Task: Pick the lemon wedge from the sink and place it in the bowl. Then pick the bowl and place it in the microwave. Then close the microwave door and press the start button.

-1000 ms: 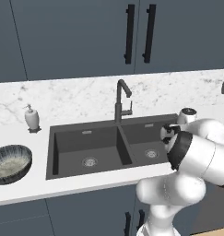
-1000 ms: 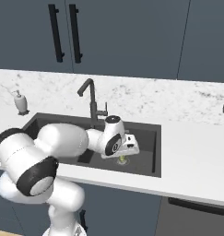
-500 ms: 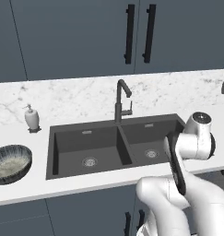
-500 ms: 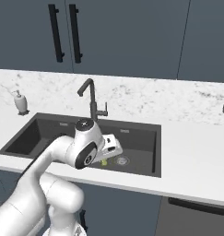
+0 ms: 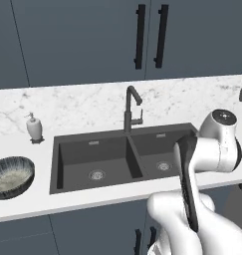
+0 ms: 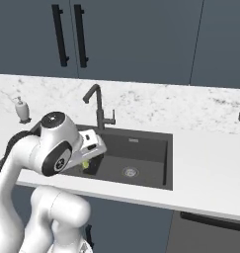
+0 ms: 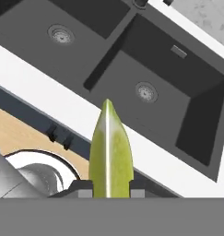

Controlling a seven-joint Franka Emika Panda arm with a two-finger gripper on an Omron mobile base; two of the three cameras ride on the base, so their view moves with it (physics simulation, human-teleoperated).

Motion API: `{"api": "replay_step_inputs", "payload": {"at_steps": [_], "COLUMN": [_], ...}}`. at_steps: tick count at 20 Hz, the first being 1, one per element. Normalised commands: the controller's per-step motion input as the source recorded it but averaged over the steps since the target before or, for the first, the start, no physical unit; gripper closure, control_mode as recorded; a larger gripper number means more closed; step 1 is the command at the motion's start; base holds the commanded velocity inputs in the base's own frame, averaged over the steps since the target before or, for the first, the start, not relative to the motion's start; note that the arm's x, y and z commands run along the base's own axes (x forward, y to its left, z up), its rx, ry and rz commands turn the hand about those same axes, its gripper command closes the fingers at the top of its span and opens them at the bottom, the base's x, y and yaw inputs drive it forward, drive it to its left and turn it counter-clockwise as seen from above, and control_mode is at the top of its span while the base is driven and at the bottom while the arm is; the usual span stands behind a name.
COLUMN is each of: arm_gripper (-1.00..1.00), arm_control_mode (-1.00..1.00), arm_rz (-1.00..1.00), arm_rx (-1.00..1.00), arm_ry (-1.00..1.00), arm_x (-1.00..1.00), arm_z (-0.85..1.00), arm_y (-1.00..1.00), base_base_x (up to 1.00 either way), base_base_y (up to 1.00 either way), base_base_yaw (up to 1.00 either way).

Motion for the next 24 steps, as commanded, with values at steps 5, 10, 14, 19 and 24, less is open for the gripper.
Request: {"api": "replay_step_inputs", "payload": {"at_steps": [5,10,14,19,24], "arm_gripper": [1.0,1.0,1.0,1.0,1.0], "arm_control_mode": [-1.0,-1.0,-1.0,-1.0,-1.0], "arm_rz": [0.23,0.35,0.38,0.37,0.37], "arm_rx": [0.0,-0.01,-0.05,-0.1,-0.04], "arm_ry": [0.09,0.03,0.05,0.02,0.0], "arm_x": [-0.26,-0.04,0.11,0.29,0.62], "arm_z": [0.78,0.03,0.0,0.0,-0.02], "arm_y": [1.0,1.0,1.0,1.0,1.0], "base_base_x": [0.0,0.0,0.0,0.0,0.0], "base_base_y": [0.0,0.0,0.0,0.0,0.0], "base_base_yaw": [0.0,0.0,0.0,0.0,0.0]}}
